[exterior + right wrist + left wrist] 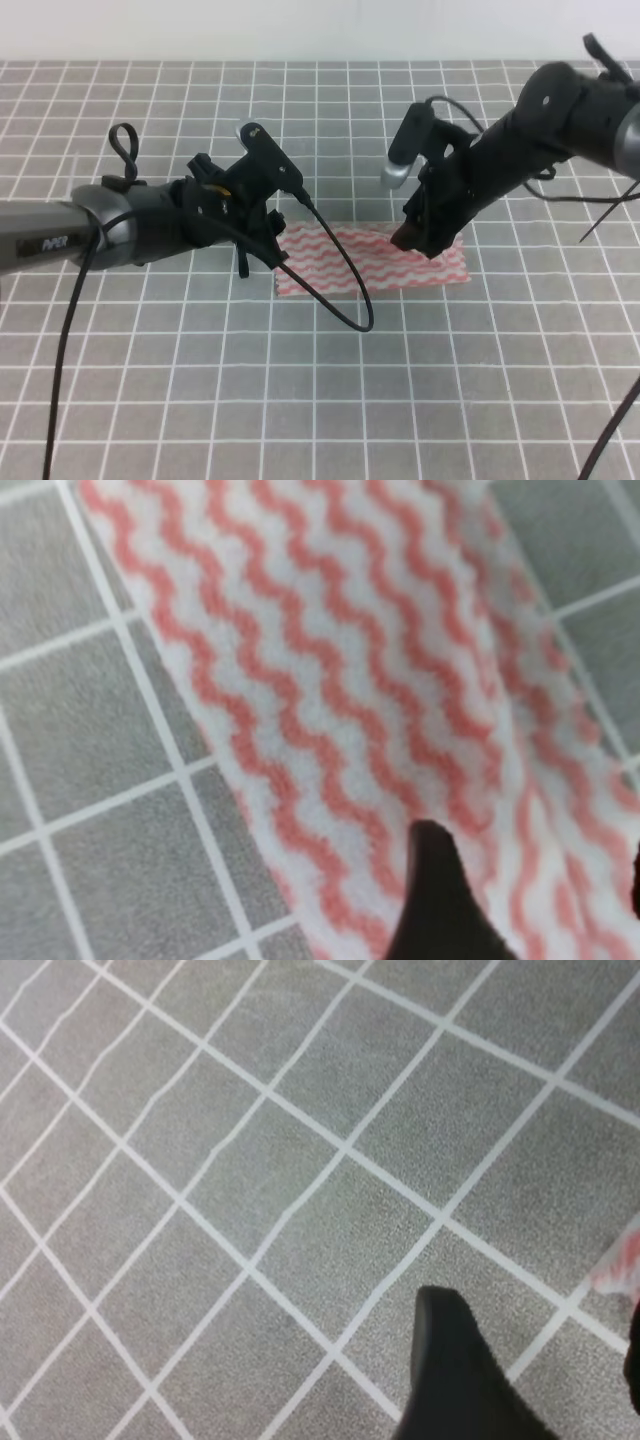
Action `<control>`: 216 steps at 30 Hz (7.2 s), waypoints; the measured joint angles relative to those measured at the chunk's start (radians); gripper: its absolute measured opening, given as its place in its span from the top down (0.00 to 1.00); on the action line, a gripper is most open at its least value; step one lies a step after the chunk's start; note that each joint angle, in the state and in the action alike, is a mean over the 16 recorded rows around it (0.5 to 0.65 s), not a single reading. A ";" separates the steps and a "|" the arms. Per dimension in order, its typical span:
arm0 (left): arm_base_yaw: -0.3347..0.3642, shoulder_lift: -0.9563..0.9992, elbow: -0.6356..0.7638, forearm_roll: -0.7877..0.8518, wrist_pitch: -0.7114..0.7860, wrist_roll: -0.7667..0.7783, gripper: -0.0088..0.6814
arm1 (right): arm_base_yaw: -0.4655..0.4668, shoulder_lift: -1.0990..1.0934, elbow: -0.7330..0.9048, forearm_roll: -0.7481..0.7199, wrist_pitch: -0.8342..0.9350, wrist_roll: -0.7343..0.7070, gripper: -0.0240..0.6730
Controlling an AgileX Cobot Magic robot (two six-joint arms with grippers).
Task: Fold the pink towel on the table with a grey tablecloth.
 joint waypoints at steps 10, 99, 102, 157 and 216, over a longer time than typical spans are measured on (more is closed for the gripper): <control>0.018 0.000 0.000 0.000 0.010 -0.001 0.49 | 0.000 0.052 0.006 0.001 -0.064 -0.020 0.44; 0.041 0.153 -0.231 -0.224 0.589 -0.030 0.99 | -0.114 0.133 -0.108 -0.107 0.205 0.856 0.53; 0.041 0.152 -0.232 -0.225 0.589 -0.030 0.99 | -0.114 0.134 -0.110 -0.103 0.205 0.856 0.54; 0.042 0.151 -0.232 -0.226 0.585 -0.027 0.99 | -0.112 0.181 -0.206 -0.128 0.283 0.883 0.80; 0.096 0.007 -0.309 -0.214 0.613 -0.042 0.62 | -0.082 0.168 -0.331 0.241 0.369 0.701 0.99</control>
